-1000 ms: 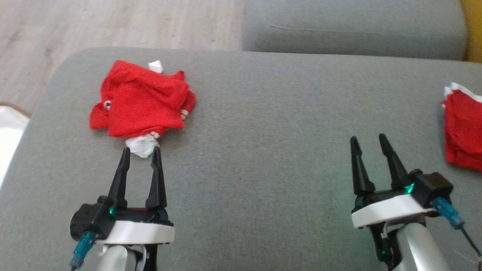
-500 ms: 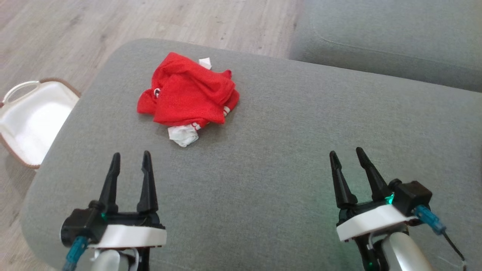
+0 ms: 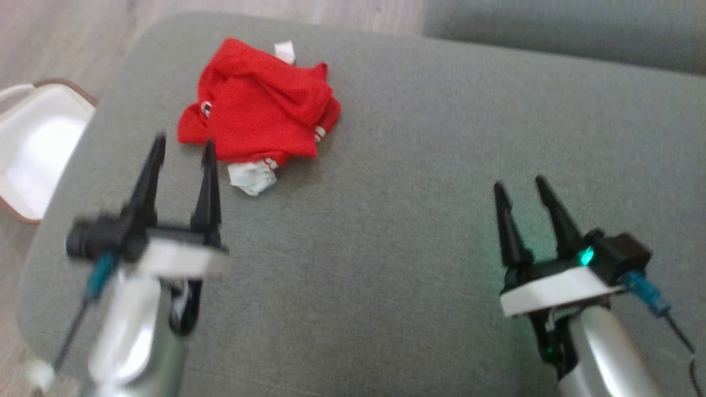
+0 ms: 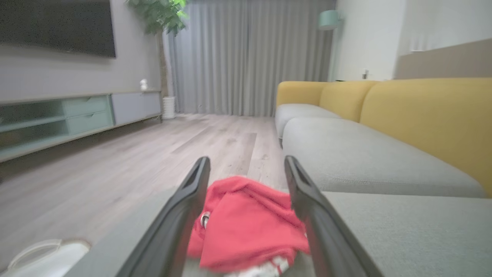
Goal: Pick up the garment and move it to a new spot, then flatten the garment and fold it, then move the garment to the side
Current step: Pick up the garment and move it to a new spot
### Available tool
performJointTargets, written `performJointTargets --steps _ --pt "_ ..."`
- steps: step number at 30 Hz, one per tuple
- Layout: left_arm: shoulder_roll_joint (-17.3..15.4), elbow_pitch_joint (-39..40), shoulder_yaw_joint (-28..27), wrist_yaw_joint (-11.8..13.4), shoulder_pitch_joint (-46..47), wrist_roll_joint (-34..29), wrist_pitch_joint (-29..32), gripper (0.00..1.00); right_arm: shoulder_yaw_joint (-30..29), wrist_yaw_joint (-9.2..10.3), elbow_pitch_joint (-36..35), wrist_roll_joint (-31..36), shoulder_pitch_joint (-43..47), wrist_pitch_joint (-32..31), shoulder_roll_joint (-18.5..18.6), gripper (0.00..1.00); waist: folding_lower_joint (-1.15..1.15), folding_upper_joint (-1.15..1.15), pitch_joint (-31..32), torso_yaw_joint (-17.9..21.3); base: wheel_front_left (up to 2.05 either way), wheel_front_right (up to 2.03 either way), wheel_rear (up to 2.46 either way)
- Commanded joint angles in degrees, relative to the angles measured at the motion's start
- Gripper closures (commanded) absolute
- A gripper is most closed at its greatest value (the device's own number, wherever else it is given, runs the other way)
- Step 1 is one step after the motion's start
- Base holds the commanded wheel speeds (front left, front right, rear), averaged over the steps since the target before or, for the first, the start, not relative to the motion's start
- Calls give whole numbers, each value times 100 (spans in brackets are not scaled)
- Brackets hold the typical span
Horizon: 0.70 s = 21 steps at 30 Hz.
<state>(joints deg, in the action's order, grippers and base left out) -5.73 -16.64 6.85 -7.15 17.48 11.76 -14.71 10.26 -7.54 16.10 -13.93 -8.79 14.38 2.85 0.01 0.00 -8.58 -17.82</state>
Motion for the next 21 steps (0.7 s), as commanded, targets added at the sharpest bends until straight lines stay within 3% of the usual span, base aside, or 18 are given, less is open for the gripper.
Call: performJointTargets --steps 1,5,14,21 --pt "-178 81 -99 -24 432 -46 -29 0 77 5 -232 45 -259 62 3 0 -1 0 -274 162 0 0 0" --pt "-623 -574 724 -31 1541 303 436 0 -32 5 -417 163 -428 62 3 0 -1 0 -660 342 0 0 0" --pt "-2035 -1411 3422 -33 3572 1776 2003 0 -224 5 -754 234 -924 62 3 0 -1 0 -1550 869 0 0 0" --pt "-2475 -2007 4369 -33 4129 2712 2524 0 -287 5 -876 221 -1050 62 3 0 -1 0 -1835 1151 0 0 0"
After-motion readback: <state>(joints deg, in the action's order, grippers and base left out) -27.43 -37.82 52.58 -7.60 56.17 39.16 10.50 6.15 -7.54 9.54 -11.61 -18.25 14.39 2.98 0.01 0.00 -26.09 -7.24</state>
